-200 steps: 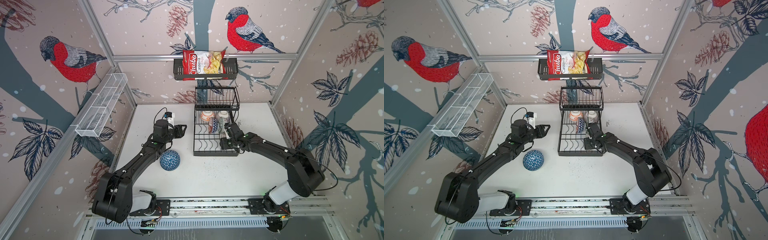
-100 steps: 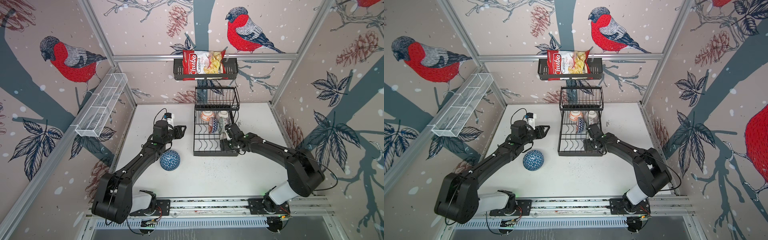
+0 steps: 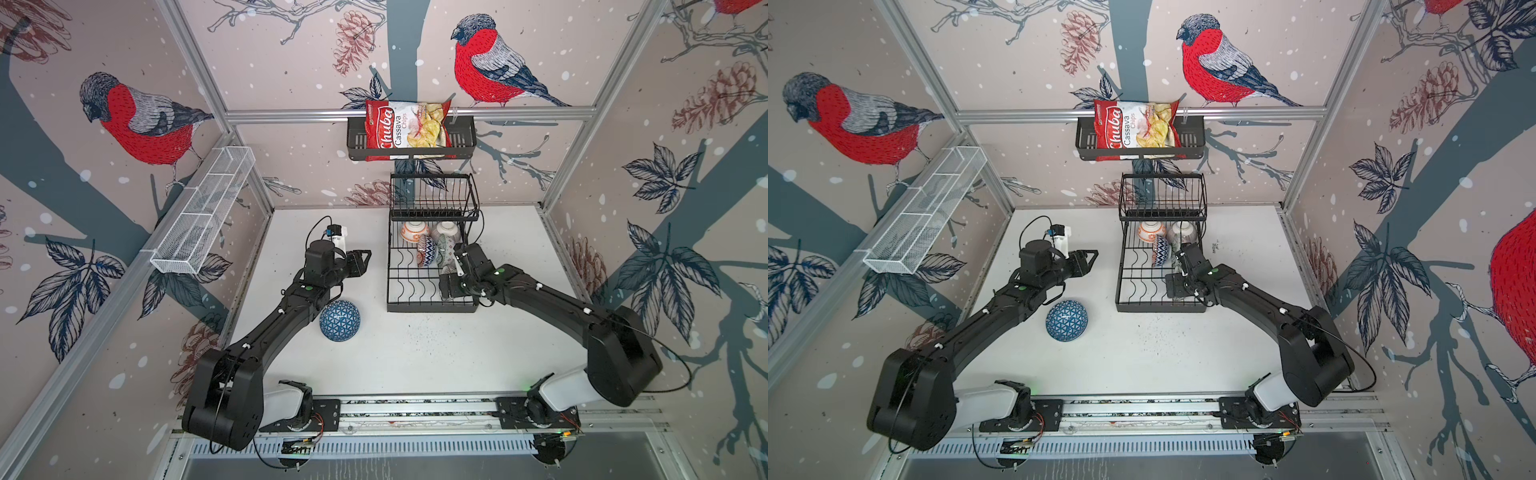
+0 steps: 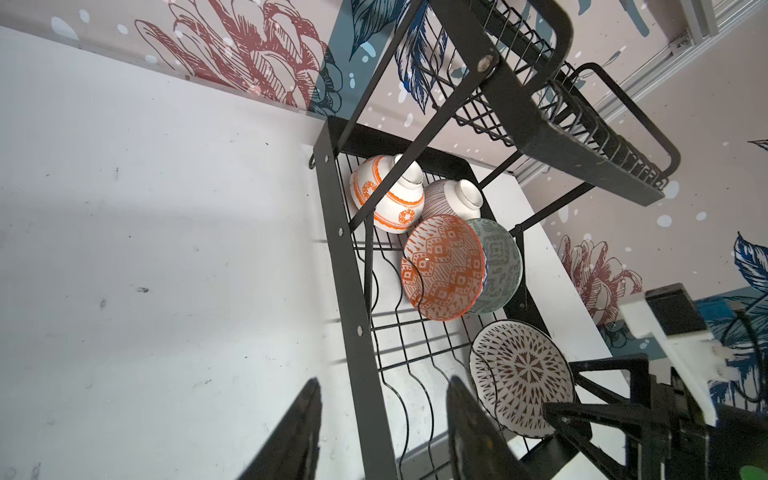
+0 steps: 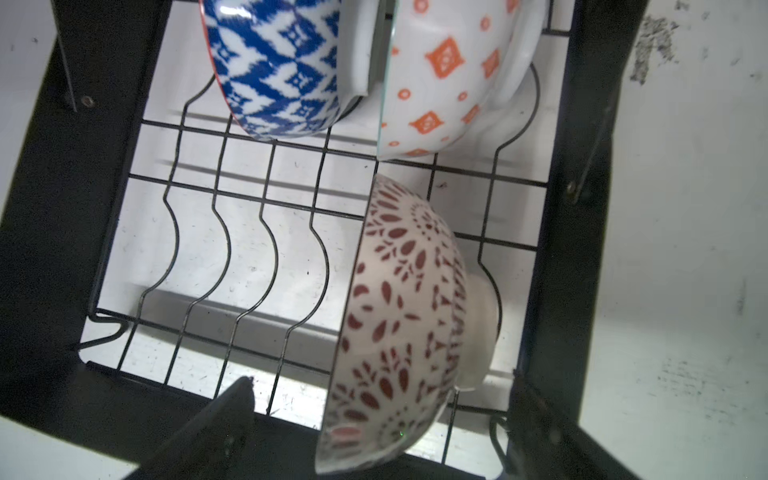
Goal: Load the bowls into the dish rack
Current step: 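Open the right gripper and withdraw while the left gripper moves to the blue bowl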
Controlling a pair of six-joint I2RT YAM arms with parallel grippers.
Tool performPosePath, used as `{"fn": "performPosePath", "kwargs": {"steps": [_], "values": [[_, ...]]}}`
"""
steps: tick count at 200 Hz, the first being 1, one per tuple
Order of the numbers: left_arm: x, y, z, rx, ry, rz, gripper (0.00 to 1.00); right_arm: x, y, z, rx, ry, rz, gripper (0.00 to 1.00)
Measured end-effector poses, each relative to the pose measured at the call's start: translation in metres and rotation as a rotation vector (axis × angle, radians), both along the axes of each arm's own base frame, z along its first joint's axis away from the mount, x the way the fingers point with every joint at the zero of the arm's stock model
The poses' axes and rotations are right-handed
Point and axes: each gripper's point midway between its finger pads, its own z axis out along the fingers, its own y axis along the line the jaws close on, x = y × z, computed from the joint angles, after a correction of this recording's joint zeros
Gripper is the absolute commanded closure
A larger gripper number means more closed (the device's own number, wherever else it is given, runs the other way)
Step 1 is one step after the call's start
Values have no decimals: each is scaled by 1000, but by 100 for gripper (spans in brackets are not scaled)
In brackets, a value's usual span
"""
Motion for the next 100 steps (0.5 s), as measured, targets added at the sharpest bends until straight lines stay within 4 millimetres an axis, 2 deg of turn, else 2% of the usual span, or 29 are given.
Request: {"fn": "performPosePath", "kwargs": {"steps": [60, 100], "values": [[8, 11, -5, 47, 70, 62, 51, 9, -1, 52, 49, -125, -3, 2], [5, 20, -16, 91, 147, 104, 51, 18, 11, 82, 123, -202, 26, 2]]}}
